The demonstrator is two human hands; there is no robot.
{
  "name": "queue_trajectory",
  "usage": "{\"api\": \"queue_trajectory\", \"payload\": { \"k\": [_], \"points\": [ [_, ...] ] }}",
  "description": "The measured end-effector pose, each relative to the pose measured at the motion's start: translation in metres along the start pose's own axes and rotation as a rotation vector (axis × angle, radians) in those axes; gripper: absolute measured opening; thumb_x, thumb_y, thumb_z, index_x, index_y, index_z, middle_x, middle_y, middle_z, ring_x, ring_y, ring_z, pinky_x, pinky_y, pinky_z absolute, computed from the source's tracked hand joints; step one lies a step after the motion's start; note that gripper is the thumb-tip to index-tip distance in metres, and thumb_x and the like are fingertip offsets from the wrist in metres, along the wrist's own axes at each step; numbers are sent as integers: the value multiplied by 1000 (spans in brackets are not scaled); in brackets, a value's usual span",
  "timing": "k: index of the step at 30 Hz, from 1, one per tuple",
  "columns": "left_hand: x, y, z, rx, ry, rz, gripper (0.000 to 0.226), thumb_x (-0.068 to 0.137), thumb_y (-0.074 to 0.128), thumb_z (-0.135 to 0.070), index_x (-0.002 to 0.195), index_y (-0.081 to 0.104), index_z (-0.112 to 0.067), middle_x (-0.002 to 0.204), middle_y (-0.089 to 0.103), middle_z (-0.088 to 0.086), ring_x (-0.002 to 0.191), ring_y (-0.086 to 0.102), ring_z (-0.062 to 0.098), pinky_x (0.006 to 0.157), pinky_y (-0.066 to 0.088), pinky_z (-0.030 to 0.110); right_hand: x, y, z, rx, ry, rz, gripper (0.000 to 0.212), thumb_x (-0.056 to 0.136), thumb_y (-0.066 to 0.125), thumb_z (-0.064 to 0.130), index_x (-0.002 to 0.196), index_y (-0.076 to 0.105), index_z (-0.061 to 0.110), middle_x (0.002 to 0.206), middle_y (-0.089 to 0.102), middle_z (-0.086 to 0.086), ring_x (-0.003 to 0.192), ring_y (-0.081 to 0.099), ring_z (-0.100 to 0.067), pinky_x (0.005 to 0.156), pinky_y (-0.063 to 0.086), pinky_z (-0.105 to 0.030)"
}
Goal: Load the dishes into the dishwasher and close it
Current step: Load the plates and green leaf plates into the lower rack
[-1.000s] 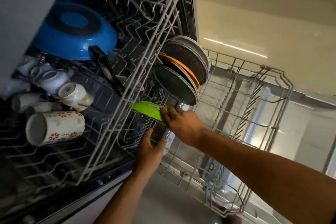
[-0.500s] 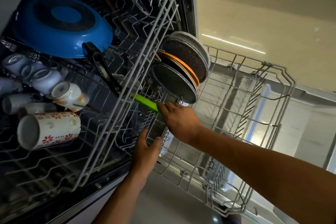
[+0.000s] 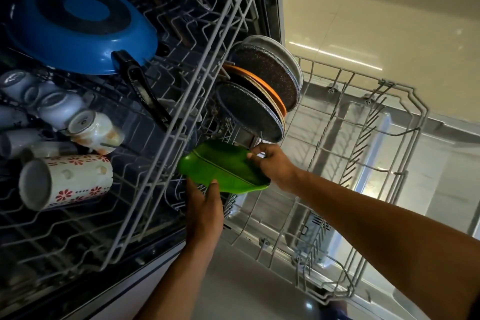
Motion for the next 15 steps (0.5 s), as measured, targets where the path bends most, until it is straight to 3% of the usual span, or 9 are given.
{"api": "queue_trajectory", "payload": {
  "k": [5, 8, 11, 13, 15],
  "points": [
    [3, 7, 1, 47, -5, 64, 72, 107, 48, -41, 166, 9, -27, 172, 17, 3, 151, 33, 29, 119, 31, 45, 5, 4, -13, 211, 81, 26, 17, 98, 71, 13, 81, 74, 15, 74, 71, -9, 58, 67, -20, 54, 57, -27],
    [5, 14, 2, 42, 5, 97, 71, 107, 48, -39, 166, 10, -28, 171, 18, 2, 150, 35, 27, 114, 32, 39, 7, 5, -19, 262, 149, 40, 16, 96, 72, 10, 81, 77, 13, 70, 73, -8, 50, 68, -18, 44, 55, -26],
    [7, 21, 2, 30, 15, 124, 70, 107, 49, -38, 165, 10, -30, 169, 27, 3, 146, 41, 24, 103, 34, 32, 6, 3, -22, 308, 243, 33, 10, 97, 70, 9, 95, 77, 2, 69, 74, -11, 48, 69, -20, 42, 54, -25],
    [8, 26, 1, -1, 24, 144, 69, 107, 49, -36, 165, 10, -31, 167, 30, 2, 142, 41, 15, 100, 33, 29, 5, 0, -24, 343, 331, 46, 18, 101, 64, 6, 107, 69, -10, 70, 75, -15, 50, 71, -21, 42, 53, -23],
    [9, 31, -1, -32, 37, 172, 68, 108, 48, -34, 165, 10, -31, 168, 28, 0, 141, 37, 9, 102, 31, 27, 3, -3, -25, 414, 401, 40, 20, 101, 55, 0, 111, 63, -16, 84, 75, -24, 53, 72, -22, 43, 54, -23]
  ]
}}
Point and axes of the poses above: each hand's wrist, its own x-axis towards the middle knuckle, its own y-axis out of the palm, z = x × y, the point moved 5 cm from there along x, towards the middle knuckle
